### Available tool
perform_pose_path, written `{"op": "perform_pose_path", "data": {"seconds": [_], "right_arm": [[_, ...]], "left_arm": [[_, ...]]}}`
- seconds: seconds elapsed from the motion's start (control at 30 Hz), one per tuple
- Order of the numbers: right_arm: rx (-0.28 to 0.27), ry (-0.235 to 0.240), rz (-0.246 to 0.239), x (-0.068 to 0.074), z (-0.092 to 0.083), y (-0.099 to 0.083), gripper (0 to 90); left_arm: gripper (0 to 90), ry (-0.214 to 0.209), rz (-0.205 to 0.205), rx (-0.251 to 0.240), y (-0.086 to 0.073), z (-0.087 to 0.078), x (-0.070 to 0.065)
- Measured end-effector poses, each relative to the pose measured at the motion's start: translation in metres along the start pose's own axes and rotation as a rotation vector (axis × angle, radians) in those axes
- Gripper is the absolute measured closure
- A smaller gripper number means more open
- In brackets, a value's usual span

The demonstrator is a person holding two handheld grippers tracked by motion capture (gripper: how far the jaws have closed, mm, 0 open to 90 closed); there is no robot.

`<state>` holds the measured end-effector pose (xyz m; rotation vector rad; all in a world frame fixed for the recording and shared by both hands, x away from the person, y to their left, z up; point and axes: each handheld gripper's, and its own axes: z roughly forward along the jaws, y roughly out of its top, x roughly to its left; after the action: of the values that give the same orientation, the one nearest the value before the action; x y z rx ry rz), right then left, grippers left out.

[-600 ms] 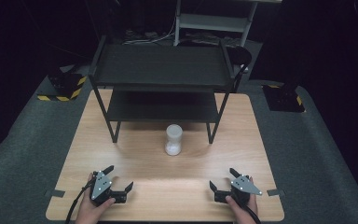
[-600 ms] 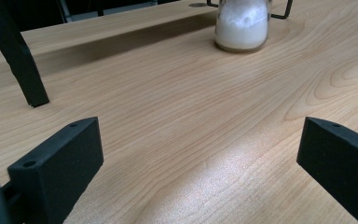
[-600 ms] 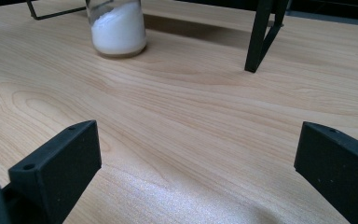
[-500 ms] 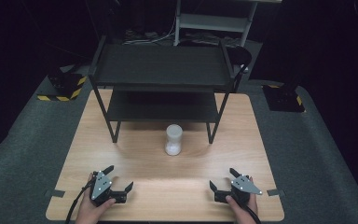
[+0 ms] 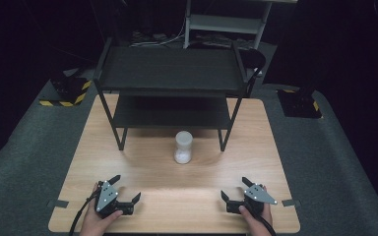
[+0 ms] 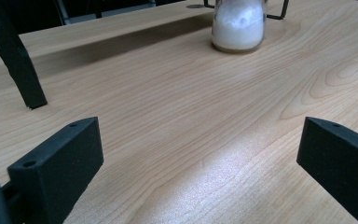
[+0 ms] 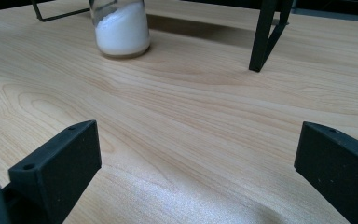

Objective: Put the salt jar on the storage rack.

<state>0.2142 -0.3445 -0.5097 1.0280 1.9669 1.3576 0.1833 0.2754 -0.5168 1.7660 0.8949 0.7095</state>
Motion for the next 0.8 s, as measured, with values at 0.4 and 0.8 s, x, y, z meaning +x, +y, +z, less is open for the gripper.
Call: {"op": "perform_pose_path", "data": {"seconds": [0.4, 0.8], "right_arm": [[-0.009, 0.0, -0.012, 0.001, -0.001, -0.002, 0.3], [-0.031, 0.022, -0.014, 0.002, -0.001, 0.009, 0.4]], "left_arm": [[0.5, -0.006, -0.007, 0.002, 0.001, 0.001, 0.002], [0.5, -0.009, -0.006, 0.001, 0.0, 0.001, 0.002]]}}
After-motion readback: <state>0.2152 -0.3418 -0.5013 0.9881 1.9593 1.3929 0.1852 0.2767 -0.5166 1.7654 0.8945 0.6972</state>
